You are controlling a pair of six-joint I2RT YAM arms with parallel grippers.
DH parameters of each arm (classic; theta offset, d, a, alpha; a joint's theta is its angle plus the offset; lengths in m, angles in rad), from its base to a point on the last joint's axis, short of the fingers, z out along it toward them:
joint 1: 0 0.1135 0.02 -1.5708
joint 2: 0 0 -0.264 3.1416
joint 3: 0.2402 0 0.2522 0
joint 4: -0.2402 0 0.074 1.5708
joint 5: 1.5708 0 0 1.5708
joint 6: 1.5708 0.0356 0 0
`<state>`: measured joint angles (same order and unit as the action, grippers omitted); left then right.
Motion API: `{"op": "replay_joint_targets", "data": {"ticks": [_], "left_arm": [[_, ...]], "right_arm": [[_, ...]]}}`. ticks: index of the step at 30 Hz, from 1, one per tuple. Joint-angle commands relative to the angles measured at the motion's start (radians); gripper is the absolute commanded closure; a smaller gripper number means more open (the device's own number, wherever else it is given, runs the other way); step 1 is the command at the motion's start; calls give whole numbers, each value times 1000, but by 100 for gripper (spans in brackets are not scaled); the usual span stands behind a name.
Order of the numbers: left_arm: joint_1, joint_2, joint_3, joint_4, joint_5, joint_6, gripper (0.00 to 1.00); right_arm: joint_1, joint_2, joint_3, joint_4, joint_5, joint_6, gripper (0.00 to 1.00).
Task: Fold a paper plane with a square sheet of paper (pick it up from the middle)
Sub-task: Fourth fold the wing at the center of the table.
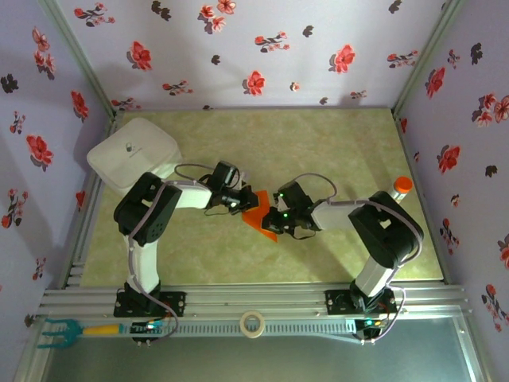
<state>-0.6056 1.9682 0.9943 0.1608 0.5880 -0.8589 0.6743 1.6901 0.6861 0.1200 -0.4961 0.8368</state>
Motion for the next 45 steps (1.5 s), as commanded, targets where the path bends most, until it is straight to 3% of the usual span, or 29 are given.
{"op": "replay_joint_targets", "data": {"ticks": [1,14,25,36,41,45], "left_arm": [[13,46,-33,-44,-54,5,96],[27,52,-48,-46,-63,1,97],[31,57,-49,-47,-62,-3,97],[29,49,-57,-36,-59,-18,98],[30,34,-60,-24,-53,-38,97],[29,21,-65,-17,-48,-46,97]], "right_arm": [[-4,11,-74,42,12,16,100],[-8,-111,-243,125,-18,62,100],[0,-243,-382,67,21,80,100],[16,-397,-293,-183,145,57,99],[-6,-454,-286,-117,171,198,87],[-9,-435,-289,-37,174,249,83]]}}
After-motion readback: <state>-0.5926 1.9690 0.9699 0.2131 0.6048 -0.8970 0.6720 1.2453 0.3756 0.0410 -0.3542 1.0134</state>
